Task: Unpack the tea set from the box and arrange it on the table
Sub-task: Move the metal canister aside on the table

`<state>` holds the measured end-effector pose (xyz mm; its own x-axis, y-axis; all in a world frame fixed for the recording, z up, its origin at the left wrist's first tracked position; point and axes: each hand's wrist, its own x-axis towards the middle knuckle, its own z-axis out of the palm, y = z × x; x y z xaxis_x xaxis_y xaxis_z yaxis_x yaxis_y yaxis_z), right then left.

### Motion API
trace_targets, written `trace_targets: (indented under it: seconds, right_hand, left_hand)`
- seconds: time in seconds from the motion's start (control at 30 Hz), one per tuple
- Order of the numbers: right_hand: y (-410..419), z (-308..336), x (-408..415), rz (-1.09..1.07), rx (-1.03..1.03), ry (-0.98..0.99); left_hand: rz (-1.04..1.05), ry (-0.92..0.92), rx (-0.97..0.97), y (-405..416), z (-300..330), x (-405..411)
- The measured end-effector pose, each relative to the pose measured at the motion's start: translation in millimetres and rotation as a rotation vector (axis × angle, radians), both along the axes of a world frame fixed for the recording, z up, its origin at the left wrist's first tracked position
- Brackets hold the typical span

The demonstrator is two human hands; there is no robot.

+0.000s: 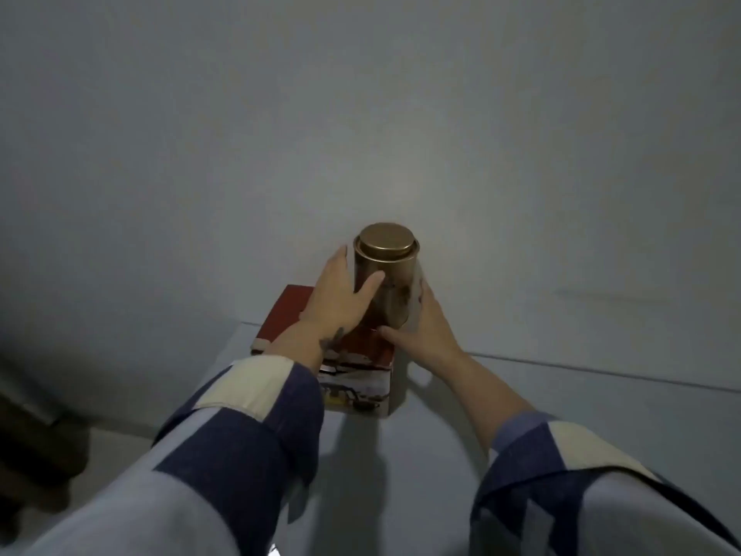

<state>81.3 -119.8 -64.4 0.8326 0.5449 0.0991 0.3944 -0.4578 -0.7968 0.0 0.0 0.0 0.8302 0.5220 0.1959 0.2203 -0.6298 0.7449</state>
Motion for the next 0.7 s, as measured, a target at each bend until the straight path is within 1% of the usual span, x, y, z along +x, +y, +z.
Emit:
trace_targets:
  seconds: [0.13,0.2,0.3,0.37,0.5,0.6,0.7]
  right_hand:
    - [20,-8,-2,-0.068,0.101,0.093]
    - [28,-12,-2,-0.114,0.150,0.084]
    - [34,-7,-3,-0.190,0.116,0.029]
    - [30,0,-7,-0.193,0.171,0.051]
    - [-2,15,-15,-0.185,0.205,0.114]
    - [-42,24,-13,-0.159,0.207,0.107]
    - [-89,35,-10,-0.166,0.186,0.112]
  left_hand:
    - [-0.067,-0.045,-0.104,9,-7,10]
    - [-0.072,-0.065,-0.118,9,-9,11]
    - [-0.055,-0.099,-0.111,7,-9,11]
    - [-0.030,-0.111,-0.119,2,-7,9]
    - [-0.037,-0.113,-0.086,-19,3,4]
    - [-0.109,-0.094,-0.082,-48,14,5]
    - [-0.189,-0.073,-0.131,-85,28,12]
